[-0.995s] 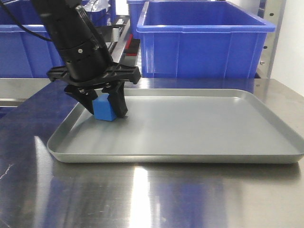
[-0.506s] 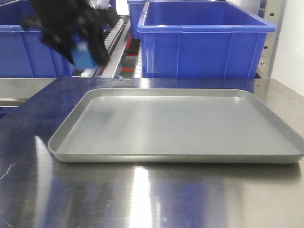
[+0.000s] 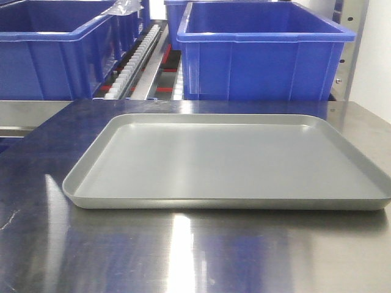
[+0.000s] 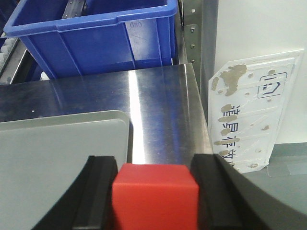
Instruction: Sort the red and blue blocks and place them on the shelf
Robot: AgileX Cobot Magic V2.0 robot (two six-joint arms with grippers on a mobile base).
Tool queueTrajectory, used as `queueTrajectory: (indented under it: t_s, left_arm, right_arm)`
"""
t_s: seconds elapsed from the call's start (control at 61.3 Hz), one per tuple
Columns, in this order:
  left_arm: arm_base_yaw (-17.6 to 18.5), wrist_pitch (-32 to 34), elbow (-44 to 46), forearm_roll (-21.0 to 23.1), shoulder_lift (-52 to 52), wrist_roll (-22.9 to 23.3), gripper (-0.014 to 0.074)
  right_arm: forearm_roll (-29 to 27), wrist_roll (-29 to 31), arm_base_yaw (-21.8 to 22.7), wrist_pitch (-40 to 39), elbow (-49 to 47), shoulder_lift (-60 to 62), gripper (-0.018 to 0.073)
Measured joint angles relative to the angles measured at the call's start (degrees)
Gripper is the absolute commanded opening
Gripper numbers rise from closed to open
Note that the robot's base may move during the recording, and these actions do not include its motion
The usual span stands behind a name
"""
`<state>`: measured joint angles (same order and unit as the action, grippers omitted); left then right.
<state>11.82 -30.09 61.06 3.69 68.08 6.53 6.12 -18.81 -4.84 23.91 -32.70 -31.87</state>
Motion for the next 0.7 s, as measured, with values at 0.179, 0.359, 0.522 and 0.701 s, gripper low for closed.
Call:
queueTrajectory:
  t_s: [0.179,0.359,0.522,0.701]
  left_arm:
    - [-4.40,4.87,-12.16,0.00,-10.73,0.13,0.0076]
    - [-6.19,6.70,-20.91,0.11,-17.57,0.13,0.0076]
    - [-6.23,8.22,-25.54,0.19,-19.98,0.13,0.0076]
    - [-6.23,11.59,-29.10,0.33,-22.15,0.13,0.0076]
  right_arm:
    - [0.00,0.00,0.00,0.00,0.00,0.00,0.0059]
    - [0.00,0.00,0.00,0.00,0.00,0.00,0.0059]
    - [0.00,0.00,0.00,0.00,0.00,0.00,0.0059]
    - [0.00,0.00,0.00,0.00,0.00,0.00,0.0059]
